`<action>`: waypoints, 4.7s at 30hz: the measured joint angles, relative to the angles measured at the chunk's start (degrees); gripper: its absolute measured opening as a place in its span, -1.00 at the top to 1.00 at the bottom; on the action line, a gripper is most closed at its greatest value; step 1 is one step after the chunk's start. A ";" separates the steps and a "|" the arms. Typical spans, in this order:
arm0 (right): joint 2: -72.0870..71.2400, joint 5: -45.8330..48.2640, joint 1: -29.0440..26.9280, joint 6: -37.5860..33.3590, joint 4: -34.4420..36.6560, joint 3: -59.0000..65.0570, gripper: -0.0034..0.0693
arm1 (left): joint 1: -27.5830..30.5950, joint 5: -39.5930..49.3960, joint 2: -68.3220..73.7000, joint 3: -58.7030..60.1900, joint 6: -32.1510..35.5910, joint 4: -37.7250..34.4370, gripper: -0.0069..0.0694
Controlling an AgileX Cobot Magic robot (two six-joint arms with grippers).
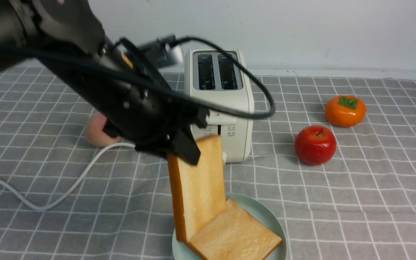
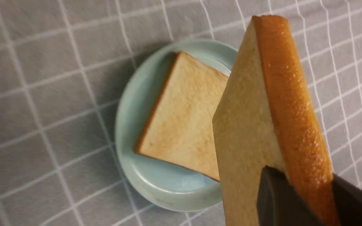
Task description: Take toasted bread from bread machine on grey coffee table place on plate.
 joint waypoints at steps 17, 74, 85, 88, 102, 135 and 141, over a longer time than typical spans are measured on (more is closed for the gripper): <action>0.00 0.00 0.00 0.00 0.44 0.00 0.83 | 0.00 -12.83 6.71 13.56 14.95 -19.40 0.36; 0.00 0.00 0.00 0.00 0.22 0.06 0.66 | 0.00 -27.84 -67.28 55.79 -31.47 42.22 0.86; -0.04 0.00 0.00 0.00 0.22 0.06 0.63 | 0.00 -25.49 -67.96 58.12 -31.42 42.22 0.86; -0.04 0.00 0.00 0.00 0.22 0.06 0.61 | 0.52 -26.81 -70.82 58.41 -30.09 41.91 0.86; -0.04 0.05 0.00 0.00 0.22 0.11 0.59 | 19.32 -39.47 -91.11 76.53 -16.79 33.03 0.86; -0.26 0.05 0.00 0.00 0.06 0.11 0.49 | 20.29 -37.21 -91.24 78.53 -16.58 32.45 0.81; -0.26 -4.33 0.00 -0.53 2.01 0.17 0.46 | 20.29 -37.21 -91.24 78.53 -16.58 32.45 0.79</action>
